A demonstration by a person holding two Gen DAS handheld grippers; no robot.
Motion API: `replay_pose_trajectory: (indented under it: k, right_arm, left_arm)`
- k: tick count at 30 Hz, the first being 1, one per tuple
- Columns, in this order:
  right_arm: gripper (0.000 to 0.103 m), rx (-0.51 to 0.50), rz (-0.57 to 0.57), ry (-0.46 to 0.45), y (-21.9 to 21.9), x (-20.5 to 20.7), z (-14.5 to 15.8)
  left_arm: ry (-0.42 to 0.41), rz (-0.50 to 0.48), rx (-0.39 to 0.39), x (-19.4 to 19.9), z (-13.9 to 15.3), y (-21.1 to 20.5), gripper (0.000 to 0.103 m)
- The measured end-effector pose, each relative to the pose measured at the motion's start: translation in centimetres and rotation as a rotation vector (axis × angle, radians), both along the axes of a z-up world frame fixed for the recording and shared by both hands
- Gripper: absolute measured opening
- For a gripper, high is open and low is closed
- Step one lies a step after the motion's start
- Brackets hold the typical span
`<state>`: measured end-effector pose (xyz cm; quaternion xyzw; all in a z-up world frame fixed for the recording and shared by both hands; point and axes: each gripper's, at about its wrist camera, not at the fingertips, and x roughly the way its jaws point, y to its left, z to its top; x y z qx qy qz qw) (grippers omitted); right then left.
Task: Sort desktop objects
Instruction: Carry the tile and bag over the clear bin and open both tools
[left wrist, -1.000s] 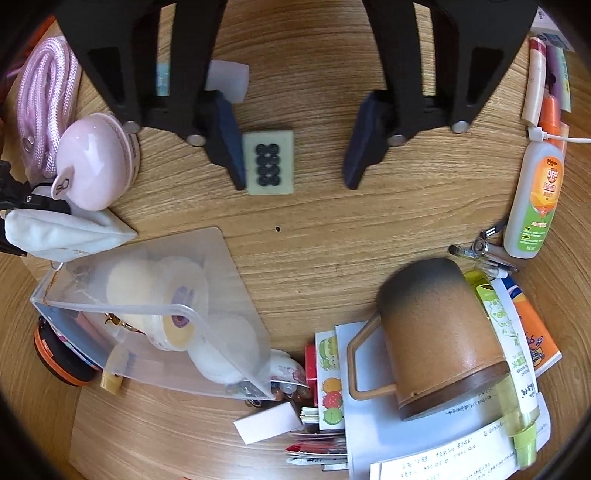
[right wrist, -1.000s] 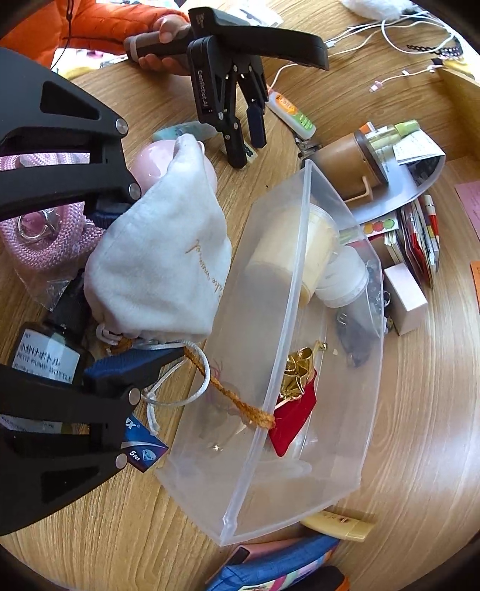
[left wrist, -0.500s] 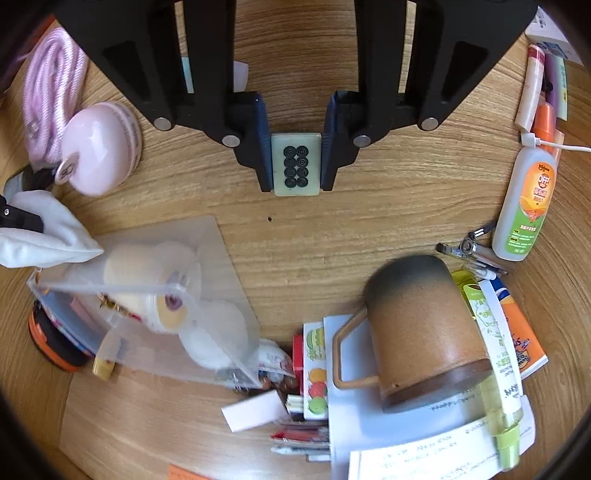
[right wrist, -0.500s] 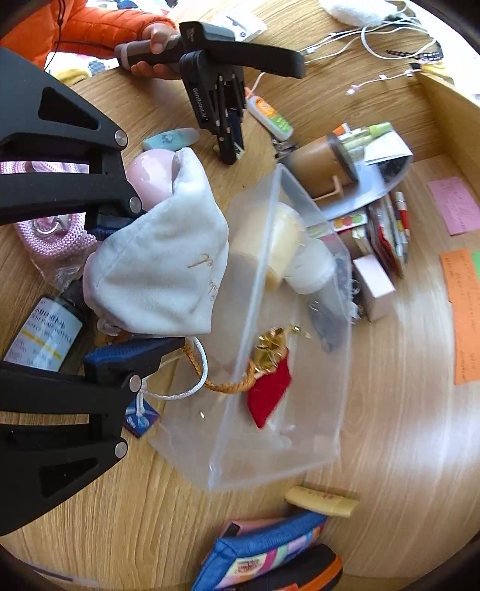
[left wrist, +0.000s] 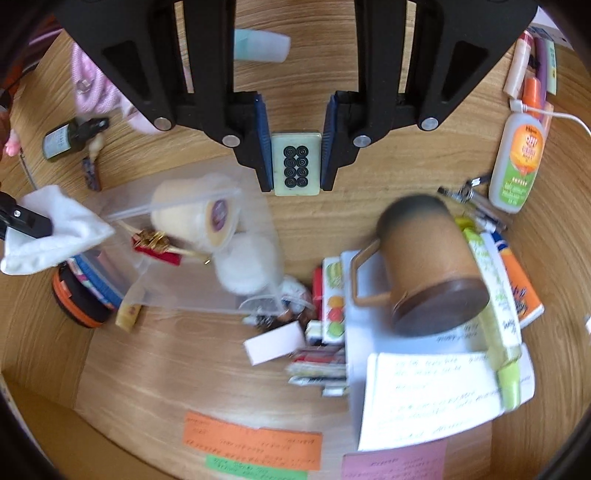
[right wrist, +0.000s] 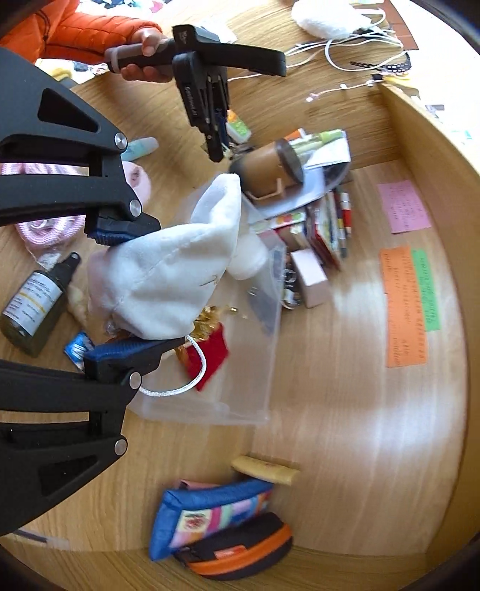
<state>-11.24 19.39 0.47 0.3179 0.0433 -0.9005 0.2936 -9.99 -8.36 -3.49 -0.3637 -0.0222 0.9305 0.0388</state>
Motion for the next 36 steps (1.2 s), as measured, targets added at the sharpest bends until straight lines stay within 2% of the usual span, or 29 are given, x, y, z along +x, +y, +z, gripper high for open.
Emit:
replay_pose_trajectory:
  k: [10,15,24,36]
  right_arm:
    - [0.037,0.007,0.003,0.052,-0.3,-2.2,1.4]
    - [0.037,0.007,0.011,0.024,-0.7,-4.3,0.8]
    - [0.037,0.040,0.013,-0.027,-1.3,-7.4,-1.0]
    - [0.037,0.078,-0.023,-0.075,-1.2,-9.0,-3.2]
  left_arm:
    - [0.067,-0.060,0.024,-1.3,3.4,2.2,0.024]
    - [0.072,-0.096,0.027,-2.8,4.2,3.9,0.024]
    - [0.037,-0.162,0.036,-6.5,3.9,6.9,0.024]
    - [-0.052,-0.230,0.025,-10.6,2.1,10.7,0.024]
